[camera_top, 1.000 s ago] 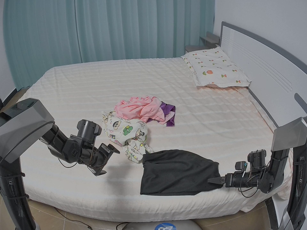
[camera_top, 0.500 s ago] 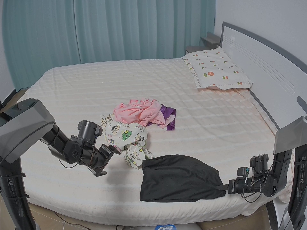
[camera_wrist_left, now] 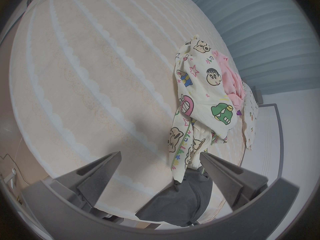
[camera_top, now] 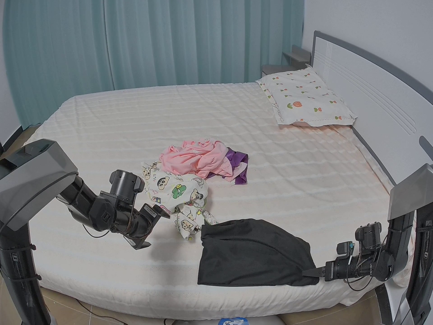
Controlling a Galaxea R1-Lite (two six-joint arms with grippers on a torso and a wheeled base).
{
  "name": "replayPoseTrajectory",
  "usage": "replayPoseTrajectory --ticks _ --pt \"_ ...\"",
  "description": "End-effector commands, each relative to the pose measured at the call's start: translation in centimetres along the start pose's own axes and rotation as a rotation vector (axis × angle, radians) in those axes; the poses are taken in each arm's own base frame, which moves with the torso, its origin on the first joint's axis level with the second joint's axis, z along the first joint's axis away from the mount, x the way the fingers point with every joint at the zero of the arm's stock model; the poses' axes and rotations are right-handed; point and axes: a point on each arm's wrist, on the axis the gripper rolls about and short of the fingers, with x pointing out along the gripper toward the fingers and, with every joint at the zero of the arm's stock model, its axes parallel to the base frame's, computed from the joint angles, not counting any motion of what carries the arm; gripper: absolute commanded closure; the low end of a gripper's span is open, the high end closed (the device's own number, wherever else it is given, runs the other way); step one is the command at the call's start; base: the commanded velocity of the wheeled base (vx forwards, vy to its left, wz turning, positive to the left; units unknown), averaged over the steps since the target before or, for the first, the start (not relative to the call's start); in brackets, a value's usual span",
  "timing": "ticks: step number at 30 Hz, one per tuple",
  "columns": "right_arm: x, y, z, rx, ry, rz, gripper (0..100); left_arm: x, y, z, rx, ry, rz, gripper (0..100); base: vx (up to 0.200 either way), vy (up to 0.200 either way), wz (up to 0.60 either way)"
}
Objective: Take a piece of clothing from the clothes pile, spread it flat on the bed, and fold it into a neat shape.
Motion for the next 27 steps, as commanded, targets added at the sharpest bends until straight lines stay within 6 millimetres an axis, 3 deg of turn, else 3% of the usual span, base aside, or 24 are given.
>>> replayPoseTrajectory --ticks 1,4,10,14,24,25,27 --pt "-0.6 -0.2 1.8 -0.014 -0.098 0.007 0 0.1 0.0 0.0 -0.001 0.001 0.001 0 0.000 0.000 0.00" --pt "0.4 -0.3 3.6 0.043 -0.154 0.018 0 0.1 0.0 0.0 -0.001 0.001 0.001 0 0.000 0.000 0.00" --pt "4.6 -0.2 6.8 0.247 -0.240 0.018 0 0.1 0.1 0.0 -0.001 0.002 0.002 0 0.000 0.000 0.00" --pt "6.5 -0.6 6.7 0.267 -0.233 0.009 0 0.2 0.1 0.0 -0.001 0.002 0.002 0 0.000 0.000 0.00" --pt "7.2 -0.4 7.4 0.264 -0.248 0.028 0 0.2 0.0 -0.1 0.001 0.002 0.003 0 0.000 0.000 0.00" --pt "7.3 -0.3 7.4 0.264 -0.249 0.029 100 0.2 0.0 -0.1 0.001 0.002 0.003 0 0.000 0.000 0.00" --pt "7.1 -0.3 7.5 0.265 -0.251 0.031 100 0.2 0.0 -0.1 0.001 0.002 0.003 0 0.000 0.000 0.00"
